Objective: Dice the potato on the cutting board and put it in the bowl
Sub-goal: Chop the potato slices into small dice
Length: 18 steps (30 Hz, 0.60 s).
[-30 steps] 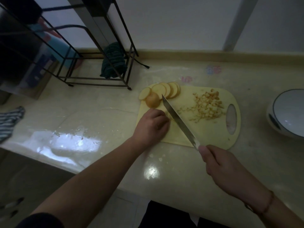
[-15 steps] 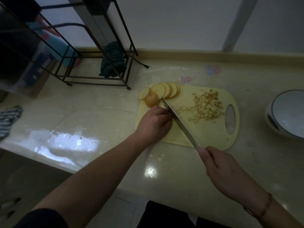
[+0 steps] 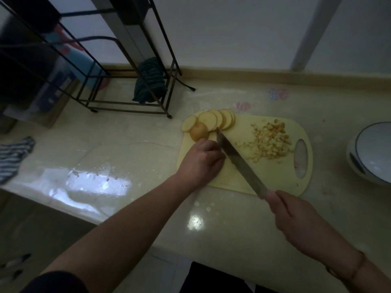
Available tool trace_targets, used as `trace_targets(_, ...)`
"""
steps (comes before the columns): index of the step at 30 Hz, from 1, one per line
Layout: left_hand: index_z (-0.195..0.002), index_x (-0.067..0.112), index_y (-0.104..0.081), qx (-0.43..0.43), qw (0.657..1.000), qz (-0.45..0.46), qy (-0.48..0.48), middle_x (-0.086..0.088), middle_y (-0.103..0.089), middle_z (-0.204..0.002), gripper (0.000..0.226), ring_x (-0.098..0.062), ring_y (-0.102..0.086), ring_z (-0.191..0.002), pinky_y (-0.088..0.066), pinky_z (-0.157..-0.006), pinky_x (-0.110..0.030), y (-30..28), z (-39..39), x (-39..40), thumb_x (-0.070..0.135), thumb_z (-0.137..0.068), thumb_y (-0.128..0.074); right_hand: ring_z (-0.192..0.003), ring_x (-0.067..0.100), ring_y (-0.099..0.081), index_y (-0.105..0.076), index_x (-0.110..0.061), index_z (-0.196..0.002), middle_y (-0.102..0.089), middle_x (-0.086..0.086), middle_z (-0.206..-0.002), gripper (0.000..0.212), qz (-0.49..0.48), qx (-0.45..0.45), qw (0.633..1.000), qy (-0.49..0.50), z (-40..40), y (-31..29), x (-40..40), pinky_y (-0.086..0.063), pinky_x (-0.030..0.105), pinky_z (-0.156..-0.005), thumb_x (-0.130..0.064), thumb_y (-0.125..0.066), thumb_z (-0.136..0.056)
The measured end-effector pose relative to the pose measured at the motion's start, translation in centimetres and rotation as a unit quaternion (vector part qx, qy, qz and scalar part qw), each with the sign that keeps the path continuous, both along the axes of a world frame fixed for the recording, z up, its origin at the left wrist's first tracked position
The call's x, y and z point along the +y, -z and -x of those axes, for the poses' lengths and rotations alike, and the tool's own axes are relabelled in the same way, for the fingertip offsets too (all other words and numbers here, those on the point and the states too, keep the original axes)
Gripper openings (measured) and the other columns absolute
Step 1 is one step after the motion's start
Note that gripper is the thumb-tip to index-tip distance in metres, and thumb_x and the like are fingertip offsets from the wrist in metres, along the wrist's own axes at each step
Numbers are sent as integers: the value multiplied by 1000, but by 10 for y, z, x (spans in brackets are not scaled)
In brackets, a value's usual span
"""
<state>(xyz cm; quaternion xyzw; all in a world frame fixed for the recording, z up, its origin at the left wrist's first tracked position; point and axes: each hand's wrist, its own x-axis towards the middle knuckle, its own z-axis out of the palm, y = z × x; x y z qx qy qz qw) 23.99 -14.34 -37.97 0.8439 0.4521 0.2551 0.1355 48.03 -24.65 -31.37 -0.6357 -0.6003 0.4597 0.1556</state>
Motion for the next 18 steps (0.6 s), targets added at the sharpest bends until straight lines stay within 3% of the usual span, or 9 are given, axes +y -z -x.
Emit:
trace_targets(4, -90, 12, -79, -19, 999, 15, -48, -11, -64, -108, 8, -21, -57, -89, -48, -76, -29, 5, 1, -3, 15, -82, -78, -42, 6, -41, -48, -16, -68, -49, -4, -49, 56, 60, 35, 997, 18, -14, 1, -4, -34, 25, -48, -65, -27, -85)
trace_targets(7, -102, 9, -75, -39, 994, 47, -90, -9, -62, -115, 22, -17, -59, -101, -48, -85, -23, 2, -1, -7, 19, -83, -80, -38, 10, -33, -45, -15, -71, -42, -3, -49, 54, 138, 95, 984, 56, -14, 0, -1, -26, 19, -37, -65, -32, -86)
trace_targets(11, -117, 5, -71, -27, 989, 89, -115, -10, -67, -115, 39, -25, -64, -104, -54, -89, -35, -4, -7, -2, 17, -82, -81, -42, 15, -25, -47, -18, -71, -37, 4, -53, 51, 197, 162, 963, 87, -25, -3, 6, -23, 18, -42, -67, -39, -82)
trace_targets(15, -105, 3, -76, -34, 991, 89, -92, -10, -71, -104, 24, -24, -68, -90, -57, -81, -36, -6, -18, 9, 13, -83, -78, -41, 15, -24, -48, -12, -77, -37, 7, -57, 53, 215, 189, 951, 120, -45, -10, 15, -25, 19, -43, -64, -41, -84)
trace_targets(18, -93, 1, -78, -34, 995, 60, -72, -10, -73, -96, 14, -23, -69, -84, -53, -79, -28, -6, -39, 15, 9, -81, -78, -41, 15, -25, -47, -9, -80, -38, 8, -58, 52, 217, 196, 950, 109, -55, -11, 19, -25, 19, -41, -60, -39, -88)
